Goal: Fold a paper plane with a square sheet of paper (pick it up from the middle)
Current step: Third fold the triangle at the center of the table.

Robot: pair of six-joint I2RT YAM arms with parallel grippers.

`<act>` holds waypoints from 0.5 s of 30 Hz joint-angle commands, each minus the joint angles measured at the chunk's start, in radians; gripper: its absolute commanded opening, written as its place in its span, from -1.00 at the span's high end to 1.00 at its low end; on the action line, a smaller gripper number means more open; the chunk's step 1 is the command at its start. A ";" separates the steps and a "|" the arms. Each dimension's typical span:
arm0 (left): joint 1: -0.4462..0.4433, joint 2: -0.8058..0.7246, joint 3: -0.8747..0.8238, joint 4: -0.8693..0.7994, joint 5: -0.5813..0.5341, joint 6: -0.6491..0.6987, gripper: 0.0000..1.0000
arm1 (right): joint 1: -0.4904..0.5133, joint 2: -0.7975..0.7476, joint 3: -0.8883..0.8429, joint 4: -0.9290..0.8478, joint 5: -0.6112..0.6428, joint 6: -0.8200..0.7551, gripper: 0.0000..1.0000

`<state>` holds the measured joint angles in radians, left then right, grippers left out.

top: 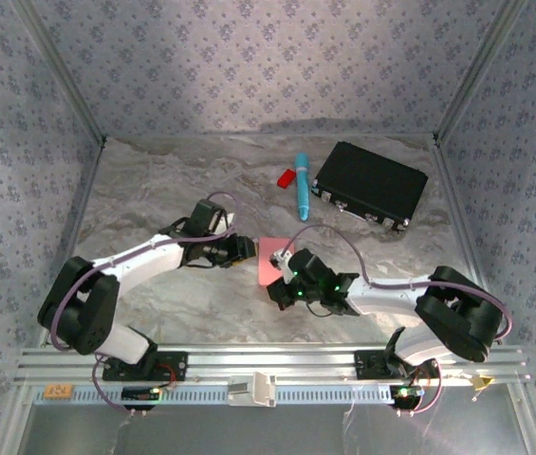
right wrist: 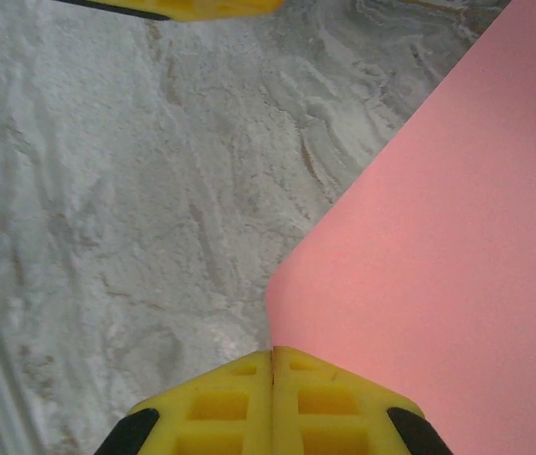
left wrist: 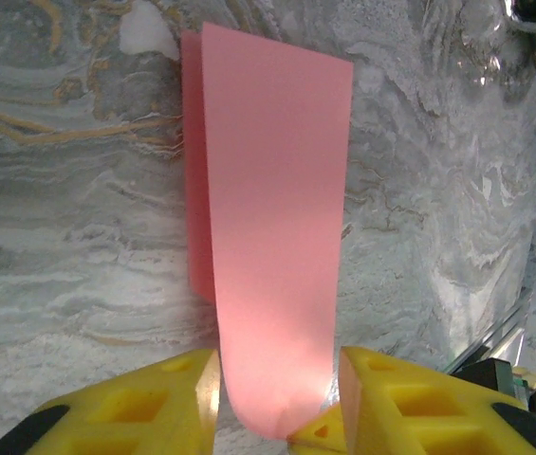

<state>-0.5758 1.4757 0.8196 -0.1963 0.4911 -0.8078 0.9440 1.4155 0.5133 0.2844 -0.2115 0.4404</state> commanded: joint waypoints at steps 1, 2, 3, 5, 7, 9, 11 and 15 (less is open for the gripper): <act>0.005 0.042 0.064 -0.002 0.052 0.033 0.34 | -0.019 0.010 0.019 0.030 -0.135 0.078 0.97; 0.005 0.055 0.073 0.001 0.059 0.036 0.38 | -0.022 0.012 0.016 0.038 -0.151 0.080 0.97; 0.004 0.066 0.085 0.004 0.071 0.040 0.42 | -0.024 0.013 0.013 0.048 -0.168 0.081 0.97; 0.005 0.100 0.109 0.012 0.096 0.048 0.48 | -0.027 0.019 0.007 0.068 -0.195 0.086 0.97; 0.004 0.137 0.136 0.011 0.117 0.059 0.55 | -0.027 0.028 0.001 0.088 -0.207 0.095 0.97; 0.003 0.177 0.159 0.011 0.134 0.068 0.60 | -0.027 0.037 -0.003 0.106 -0.210 0.105 0.97; -0.002 0.214 0.180 0.011 0.144 0.074 0.64 | -0.028 0.046 -0.003 0.113 -0.210 0.109 0.97; -0.025 0.296 0.226 -0.010 0.140 0.102 0.74 | -0.028 0.064 -0.001 0.123 -0.211 0.111 0.97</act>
<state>-0.5831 1.7298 1.0031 -0.1844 0.6014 -0.7467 0.9222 1.4624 0.5133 0.3790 -0.3985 0.5339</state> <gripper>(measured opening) 0.135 0.052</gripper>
